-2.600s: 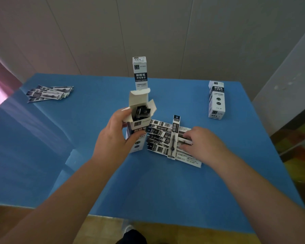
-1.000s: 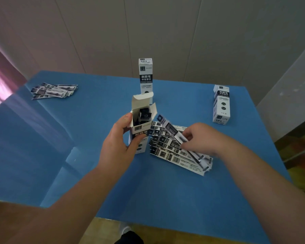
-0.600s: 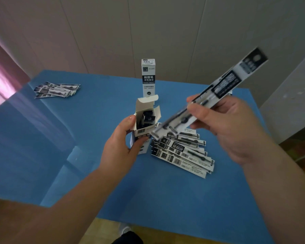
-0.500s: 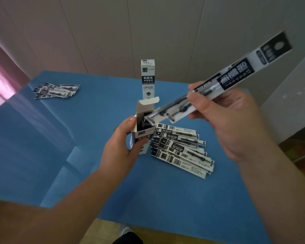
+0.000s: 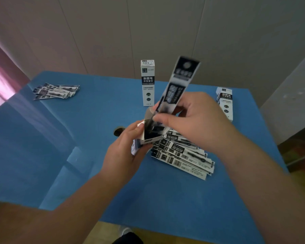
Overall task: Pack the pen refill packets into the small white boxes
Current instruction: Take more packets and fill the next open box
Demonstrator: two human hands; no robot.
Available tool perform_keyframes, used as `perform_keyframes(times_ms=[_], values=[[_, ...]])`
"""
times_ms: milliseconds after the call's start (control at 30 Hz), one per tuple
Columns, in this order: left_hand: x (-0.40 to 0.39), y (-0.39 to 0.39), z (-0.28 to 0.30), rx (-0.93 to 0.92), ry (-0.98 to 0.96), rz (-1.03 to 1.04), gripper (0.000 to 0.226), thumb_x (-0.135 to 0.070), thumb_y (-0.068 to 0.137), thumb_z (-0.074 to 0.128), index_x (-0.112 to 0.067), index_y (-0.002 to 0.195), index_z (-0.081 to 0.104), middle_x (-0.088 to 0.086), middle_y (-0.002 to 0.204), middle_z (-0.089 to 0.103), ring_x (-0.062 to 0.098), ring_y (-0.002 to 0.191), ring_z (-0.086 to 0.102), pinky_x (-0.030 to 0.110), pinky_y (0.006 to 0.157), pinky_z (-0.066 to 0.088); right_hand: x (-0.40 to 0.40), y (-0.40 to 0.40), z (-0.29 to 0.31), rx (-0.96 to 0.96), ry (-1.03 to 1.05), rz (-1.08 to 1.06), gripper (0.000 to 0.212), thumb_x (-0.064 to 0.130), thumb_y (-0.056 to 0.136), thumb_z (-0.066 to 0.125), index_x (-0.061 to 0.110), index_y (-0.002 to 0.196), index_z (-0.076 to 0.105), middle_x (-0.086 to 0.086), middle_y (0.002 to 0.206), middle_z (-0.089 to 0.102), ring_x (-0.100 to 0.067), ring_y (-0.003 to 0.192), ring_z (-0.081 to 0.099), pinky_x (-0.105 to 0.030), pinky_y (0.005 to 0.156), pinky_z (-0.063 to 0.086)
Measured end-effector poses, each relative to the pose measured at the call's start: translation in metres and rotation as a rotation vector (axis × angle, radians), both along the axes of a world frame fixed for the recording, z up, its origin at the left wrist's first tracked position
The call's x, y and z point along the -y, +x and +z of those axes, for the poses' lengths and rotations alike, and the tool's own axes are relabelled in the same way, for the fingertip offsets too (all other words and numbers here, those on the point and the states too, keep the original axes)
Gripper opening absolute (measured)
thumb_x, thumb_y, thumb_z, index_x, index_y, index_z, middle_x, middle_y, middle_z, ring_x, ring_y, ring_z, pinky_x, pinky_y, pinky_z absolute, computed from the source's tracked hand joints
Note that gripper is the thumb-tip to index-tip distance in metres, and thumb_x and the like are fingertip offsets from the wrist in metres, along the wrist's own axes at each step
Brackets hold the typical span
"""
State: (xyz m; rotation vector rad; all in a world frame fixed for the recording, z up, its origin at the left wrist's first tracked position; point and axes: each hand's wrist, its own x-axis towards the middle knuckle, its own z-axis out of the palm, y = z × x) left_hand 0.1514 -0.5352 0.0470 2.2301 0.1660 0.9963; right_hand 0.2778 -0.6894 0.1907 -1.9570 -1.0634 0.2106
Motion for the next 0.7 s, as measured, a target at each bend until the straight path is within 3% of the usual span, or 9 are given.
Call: perform_keyframes(times_ms=[67,200,333,433,533,600,700], values=[[-0.001,0.001,-0.001,-0.002,-0.015,0.017,0.053,-0.038,0.092,0.065,-0.037,0.14,0.042,-0.031,0.149,0.041,-0.019,0.132,0.042,0.02,0.078,0.055,-0.006,-0.001,-0.007,0.024,-0.078,-0.012,0.017,0.041,0.079,0.081,0.036,0.095,0.076,0.014,0.088,0.073,-0.002,0.079,0.064,-0.02,0.068,0.051],[0.0,0.002,-0.001,-0.006,-0.031,0.045,0.06,-0.032,0.089,0.068,-0.044,0.138,0.036,-0.051,0.144,0.033,-0.026,0.125,0.04,0.008,0.076,0.05,-0.006,0.006,-0.014,-0.001,-0.028,0.032,0.029,0.042,0.079,0.082,0.04,0.106,0.072,0.021,0.089,0.065,-0.003,0.069,0.054,-0.016,0.061,0.041],[-0.001,0.0,-0.001,-0.037,-0.047,0.051,0.064,-0.028,0.087,0.069,-0.047,0.137,0.036,-0.052,0.143,0.033,-0.025,0.124,0.042,0.027,0.071,0.056,-0.003,0.01,-0.015,0.028,0.038,0.073,0.013,0.034,0.086,0.077,0.041,0.096,0.074,0.026,0.082,0.066,-0.001,0.068,0.057,-0.01,0.061,0.042],[-0.001,0.001,-0.001,-0.03,-0.047,0.03,0.059,-0.028,0.088,0.068,-0.038,0.14,0.041,-0.052,0.143,0.034,-0.025,0.125,0.041,0.027,0.078,0.056,-0.011,0.01,-0.019,0.103,-0.063,0.075,0.007,0.032,0.089,0.075,0.036,0.094,0.078,0.021,0.079,0.067,-0.004,0.075,0.06,-0.017,0.066,0.044],[-0.001,0.0,0.0,-0.031,-0.067,0.013,0.054,-0.038,0.092,0.064,-0.045,0.139,0.038,-0.049,0.143,0.037,-0.021,0.126,0.044,0.022,0.089,0.054,-0.018,0.005,-0.026,0.221,-0.131,0.103,0.01,0.033,0.091,0.072,0.032,0.098,0.079,0.018,0.088,0.068,-0.003,0.084,0.061,-0.025,0.075,0.05],[-0.002,-0.001,0.0,-0.031,-0.072,0.016,0.054,-0.039,0.092,0.064,-0.045,0.139,0.037,-0.047,0.143,0.038,-0.02,0.126,0.045,0.016,0.093,0.051,-0.018,0.005,-0.031,0.234,-0.089,0.098,0.011,0.035,0.092,0.071,0.031,0.098,0.079,0.019,0.088,0.067,-0.002,0.084,0.061,-0.023,0.074,0.05],[-0.002,-0.001,0.0,-0.019,-0.079,0.023,0.053,-0.045,0.094,0.065,-0.046,0.138,0.036,-0.035,0.145,0.044,-0.015,0.129,0.047,0.013,0.1,0.046,-0.011,0.011,-0.038,0.19,0.14,-0.012,0.009,0.034,0.094,0.067,0.033,0.098,0.075,0.022,0.085,0.066,-0.005,0.078,0.06,-0.014,0.067,0.046]])
